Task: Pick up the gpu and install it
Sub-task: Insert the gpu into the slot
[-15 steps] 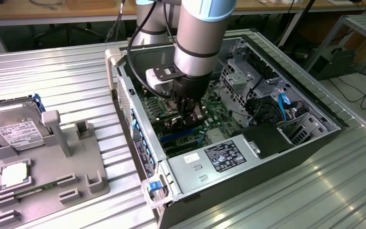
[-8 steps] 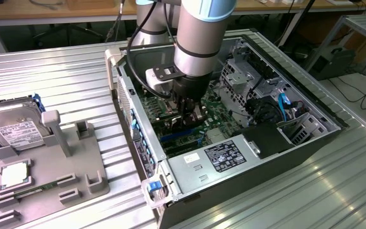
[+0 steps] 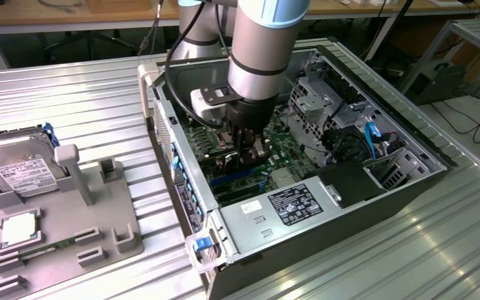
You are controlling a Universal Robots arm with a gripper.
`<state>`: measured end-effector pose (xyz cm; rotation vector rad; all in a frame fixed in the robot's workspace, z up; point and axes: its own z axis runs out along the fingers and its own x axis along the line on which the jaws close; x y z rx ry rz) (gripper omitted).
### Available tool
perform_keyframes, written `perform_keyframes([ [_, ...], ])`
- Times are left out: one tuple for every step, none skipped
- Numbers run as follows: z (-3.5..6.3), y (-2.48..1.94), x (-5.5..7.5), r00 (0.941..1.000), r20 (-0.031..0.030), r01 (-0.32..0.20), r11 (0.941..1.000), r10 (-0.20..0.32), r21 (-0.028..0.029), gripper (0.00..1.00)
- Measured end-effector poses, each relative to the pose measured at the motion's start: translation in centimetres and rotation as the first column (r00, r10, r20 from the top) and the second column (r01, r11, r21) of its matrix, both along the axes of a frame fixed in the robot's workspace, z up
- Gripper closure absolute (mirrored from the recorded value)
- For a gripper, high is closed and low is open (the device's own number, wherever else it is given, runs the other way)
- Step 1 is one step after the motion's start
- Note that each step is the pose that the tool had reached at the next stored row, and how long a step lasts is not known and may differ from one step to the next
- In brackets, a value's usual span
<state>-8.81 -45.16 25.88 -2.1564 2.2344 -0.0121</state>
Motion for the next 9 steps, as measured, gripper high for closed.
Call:
perform_keyframes([
  [0.00, -0.01, 0.00, 1.0000, -0.0004, 0.007, 1.0000, -0.007, 0.0001, 0.73],
  [-0.01, -0.05, 0.00, 0.9999, -0.0008, 0.013, 0.9999, -0.013, 0.0001, 0.73],
  [-0.01, -0.11, 0.01, 0.9998, -0.0010, 0.019, 0.9998, -0.019, 0.0002, 0.73],
  [-0.01, -0.17, 0.01, 0.9997, -0.0010, 0.023, 0.9997, -0.023, 0.0002, 0.73],
  [-0.01, -0.18, 0.00, 0.9997, -0.0010, 0.025, 0.9997, -0.025, 0.0002, 0.73],
  [-0.01, -0.20, 0.00, 0.9996, -0.0009, 0.027, 0.9996, -0.027, 0.0003, 0.73],
  [-0.01, -0.21, 0.01, 0.9996, -0.0010, 0.027, 0.9996, -0.027, 0.0002, 0.73],
  [-0.01, -0.24, 0.01, 0.9996, -0.0010, 0.028, 0.9996, -0.028, 0.0002, 0.73],
  [-0.01, -0.32, 0.01, 0.9996, -0.0010, 0.029, 0.9996, -0.029, 0.0003, 0.73],
])
